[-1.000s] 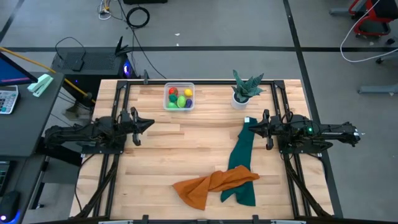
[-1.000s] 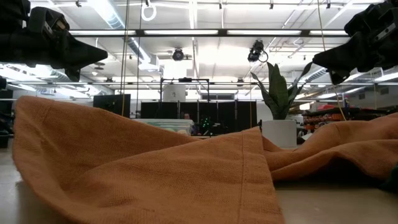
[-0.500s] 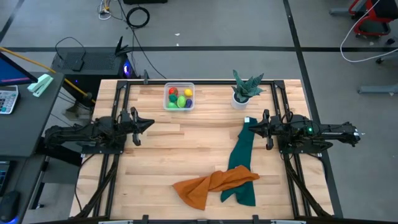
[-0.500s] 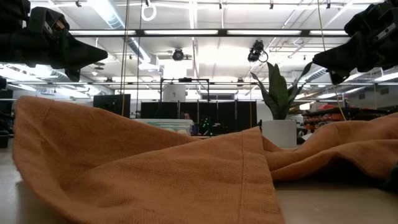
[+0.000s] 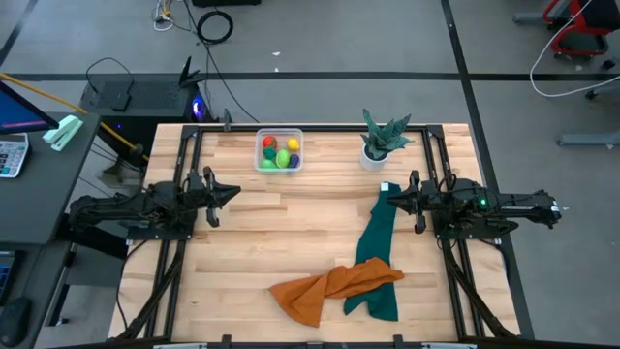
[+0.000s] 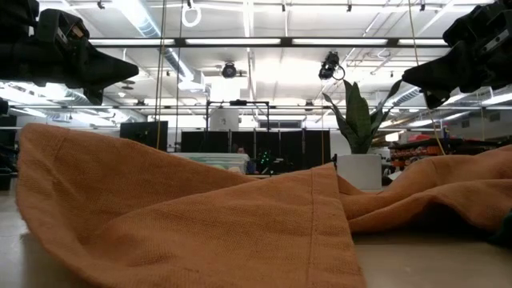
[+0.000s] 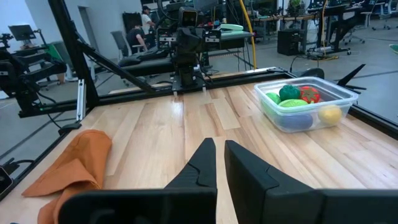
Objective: Pick and placing Produce into tupperware
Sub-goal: Return to Home Position
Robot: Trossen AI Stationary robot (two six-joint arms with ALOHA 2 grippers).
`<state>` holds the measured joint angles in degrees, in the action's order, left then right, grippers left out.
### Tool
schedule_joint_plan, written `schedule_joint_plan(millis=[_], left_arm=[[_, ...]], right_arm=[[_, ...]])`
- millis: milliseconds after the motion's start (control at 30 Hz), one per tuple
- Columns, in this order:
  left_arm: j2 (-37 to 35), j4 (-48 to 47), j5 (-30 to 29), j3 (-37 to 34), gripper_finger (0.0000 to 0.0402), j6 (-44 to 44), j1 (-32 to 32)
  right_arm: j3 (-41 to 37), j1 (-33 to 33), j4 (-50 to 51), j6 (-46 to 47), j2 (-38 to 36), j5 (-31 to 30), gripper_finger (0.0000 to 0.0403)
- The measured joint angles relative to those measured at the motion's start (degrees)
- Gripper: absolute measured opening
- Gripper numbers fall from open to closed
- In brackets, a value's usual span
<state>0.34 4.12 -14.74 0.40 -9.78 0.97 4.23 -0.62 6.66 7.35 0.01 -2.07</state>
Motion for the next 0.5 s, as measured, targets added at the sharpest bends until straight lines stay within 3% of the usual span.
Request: schedule_joint_plan(millis=[500], left_arm=[[0.02, 0.04, -0.01, -0.02, 0.0031, -0.02, 0.00]], right_arm=[[0.00, 0.00, 0.00, 0.00, 0.02, 0.00, 0.0001]])
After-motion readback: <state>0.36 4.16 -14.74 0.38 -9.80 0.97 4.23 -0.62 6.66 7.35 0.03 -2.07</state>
